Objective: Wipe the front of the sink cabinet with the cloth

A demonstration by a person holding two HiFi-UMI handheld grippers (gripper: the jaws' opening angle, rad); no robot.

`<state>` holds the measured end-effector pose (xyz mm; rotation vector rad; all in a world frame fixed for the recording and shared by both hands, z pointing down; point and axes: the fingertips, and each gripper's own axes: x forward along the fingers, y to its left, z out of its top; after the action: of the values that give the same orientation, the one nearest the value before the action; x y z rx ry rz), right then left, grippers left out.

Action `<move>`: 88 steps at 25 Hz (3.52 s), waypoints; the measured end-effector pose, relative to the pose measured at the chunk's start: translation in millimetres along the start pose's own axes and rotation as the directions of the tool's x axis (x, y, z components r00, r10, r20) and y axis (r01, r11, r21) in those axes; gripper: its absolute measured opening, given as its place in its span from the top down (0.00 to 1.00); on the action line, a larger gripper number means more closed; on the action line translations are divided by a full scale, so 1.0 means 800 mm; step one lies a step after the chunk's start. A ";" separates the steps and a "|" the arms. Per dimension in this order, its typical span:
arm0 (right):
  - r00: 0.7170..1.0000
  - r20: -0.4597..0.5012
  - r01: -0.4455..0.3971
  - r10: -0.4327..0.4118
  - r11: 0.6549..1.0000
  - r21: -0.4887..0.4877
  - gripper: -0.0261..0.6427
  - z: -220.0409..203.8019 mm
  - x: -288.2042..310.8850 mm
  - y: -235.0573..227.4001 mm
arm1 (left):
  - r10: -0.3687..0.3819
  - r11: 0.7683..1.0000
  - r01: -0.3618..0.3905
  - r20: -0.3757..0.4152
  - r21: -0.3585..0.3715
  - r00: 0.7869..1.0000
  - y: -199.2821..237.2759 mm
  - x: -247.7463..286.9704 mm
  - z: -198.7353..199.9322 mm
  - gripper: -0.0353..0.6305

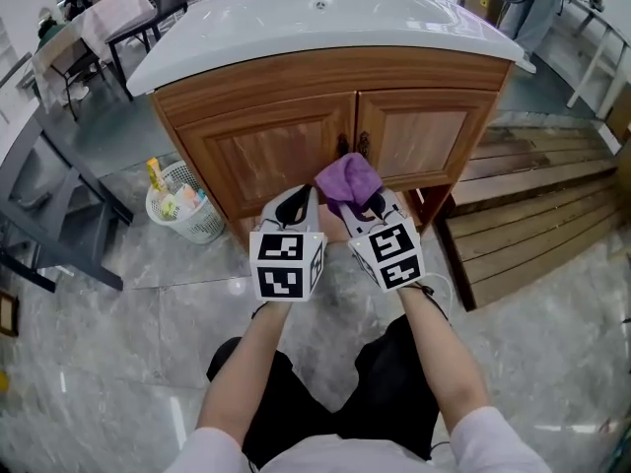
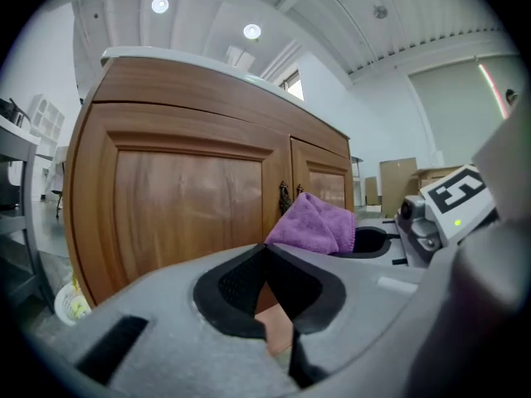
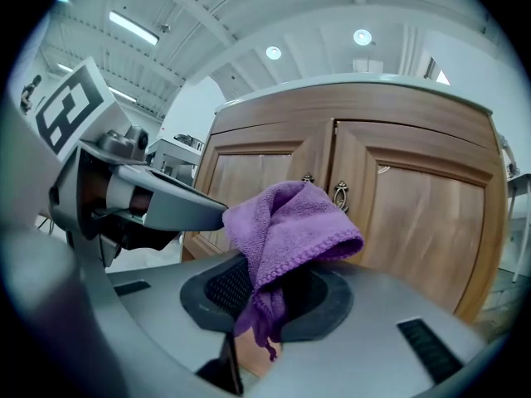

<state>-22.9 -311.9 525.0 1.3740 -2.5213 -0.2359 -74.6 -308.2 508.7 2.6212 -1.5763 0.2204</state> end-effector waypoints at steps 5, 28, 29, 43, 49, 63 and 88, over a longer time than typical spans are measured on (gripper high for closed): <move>1.000 -0.006 0.028 -0.028 1.000 0.011 0.85 -0.012 -0.019 -0.028 | -0.043 0.999 0.043 0.000 0.013 0.999 -0.032 0.023 0.007 0.94; 0.986 -0.042 0.161 -0.160 0.987 0.023 0.85 -0.067 -0.074 -0.187 | -0.163 0.986 0.163 -0.013 0.032 0.987 -0.155 0.131 0.008 0.94; 0.985 -0.044 0.165 -0.164 0.986 0.023 0.85 -0.071 -0.076 -0.194 | -0.168 0.985 0.168 -0.014 0.032 0.986 -0.159 0.137 0.007 0.94; 0.968 -0.091 0.241 -0.236 0.970 0.046 0.85 -0.126 -0.112 -0.279 | -0.253 0.967 0.253 -0.003 0.019 0.968 -0.235 0.206 0.006 0.94; 0.969 -0.103 0.231 -0.225 0.971 0.059 0.85 -0.128 -0.114 -0.290 | -0.273 0.962 0.273 -0.013 0.017 0.962 -0.250 0.223 0.010 0.94; 0.966 -0.210 0.192 -0.150 0.962 0.195 0.85 -0.006 -0.136 -0.250 | -0.276 0.958 0.265 -0.109 -0.107 0.955 -0.231 0.160 0.092 0.94; 0.984 -0.172 -0.013 0.054 0.973 0.229 0.85 0.462 -0.187 -0.212 | -0.112 0.974 0.079 -0.149 -0.214 0.982 -0.141 -0.057 0.487 0.94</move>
<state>78.6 -271.0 105.7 1.3631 -2.4782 0.1808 36.8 -269.0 117.6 2.4442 -1.3400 0.2399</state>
